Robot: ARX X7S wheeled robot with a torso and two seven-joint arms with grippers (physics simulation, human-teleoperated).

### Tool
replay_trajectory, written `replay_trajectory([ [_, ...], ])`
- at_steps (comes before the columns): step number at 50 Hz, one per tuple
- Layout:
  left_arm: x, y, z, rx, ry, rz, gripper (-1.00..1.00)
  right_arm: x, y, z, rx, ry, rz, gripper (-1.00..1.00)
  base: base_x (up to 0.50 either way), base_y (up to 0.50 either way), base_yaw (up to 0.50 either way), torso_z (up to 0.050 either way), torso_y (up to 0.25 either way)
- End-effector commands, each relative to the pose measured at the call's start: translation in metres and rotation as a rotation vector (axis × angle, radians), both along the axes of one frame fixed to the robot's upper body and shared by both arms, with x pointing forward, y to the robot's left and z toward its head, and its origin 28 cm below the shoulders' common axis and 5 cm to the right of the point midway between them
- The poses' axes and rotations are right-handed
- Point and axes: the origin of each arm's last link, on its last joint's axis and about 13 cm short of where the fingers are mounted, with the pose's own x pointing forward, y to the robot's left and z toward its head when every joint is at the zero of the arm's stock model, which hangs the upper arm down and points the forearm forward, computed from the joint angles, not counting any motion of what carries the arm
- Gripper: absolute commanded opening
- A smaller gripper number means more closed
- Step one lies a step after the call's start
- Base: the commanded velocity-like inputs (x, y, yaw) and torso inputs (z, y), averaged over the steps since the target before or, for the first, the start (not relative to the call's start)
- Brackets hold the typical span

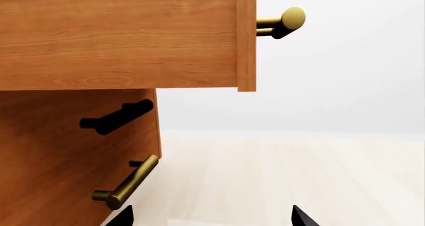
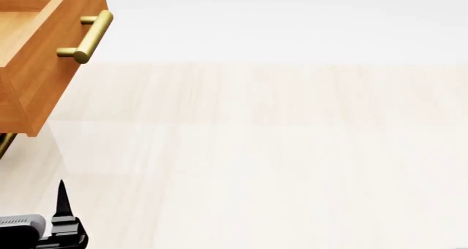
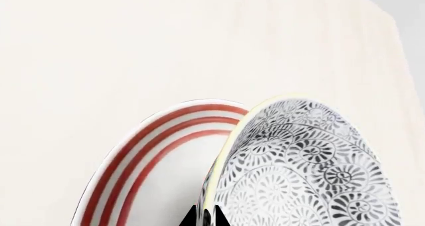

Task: Put the bowl on the plate.

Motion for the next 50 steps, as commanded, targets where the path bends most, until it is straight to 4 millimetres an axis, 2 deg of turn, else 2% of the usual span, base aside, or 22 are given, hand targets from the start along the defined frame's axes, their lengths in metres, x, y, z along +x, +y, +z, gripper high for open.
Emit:
replay_trajectory([
  [1, 0.000, -0.001, 0.000, 0.002, -0.001, -0.003, 1.00, 0.002, -0.005, -0.001, 0.006, -0.058, -0.024, -1.00, 0.00, 0.00, 0.00, 0.000, 0.000],
  [42, -0.001, -0.001, 0.002, 0.004, -0.004, -0.002, 1.00, 0.004, -0.007, -0.013, 0.063, -0.059, -0.038, -1.00, 0.00, 0.00, 0.00, 0.000, 0.000],
  [43, -0.001, -0.001, 0.002, 0.004, -0.005, -0.002, 1.00, 0.004, -0.007, -0.013, 0.063, -0.059, -0.039, 1.00, 0.00, 0.00, 0.00, 0.000, 0.000],
  [50, -0.001, -0.001, 0.003, 0.006, -0.006, -0.002, 1.00, 0.006, -0.007, -0.013, 0.064, -0.061, -0.041, 1.00, 0.00, 0.00, 0.00, 0.000, 0.000],
])
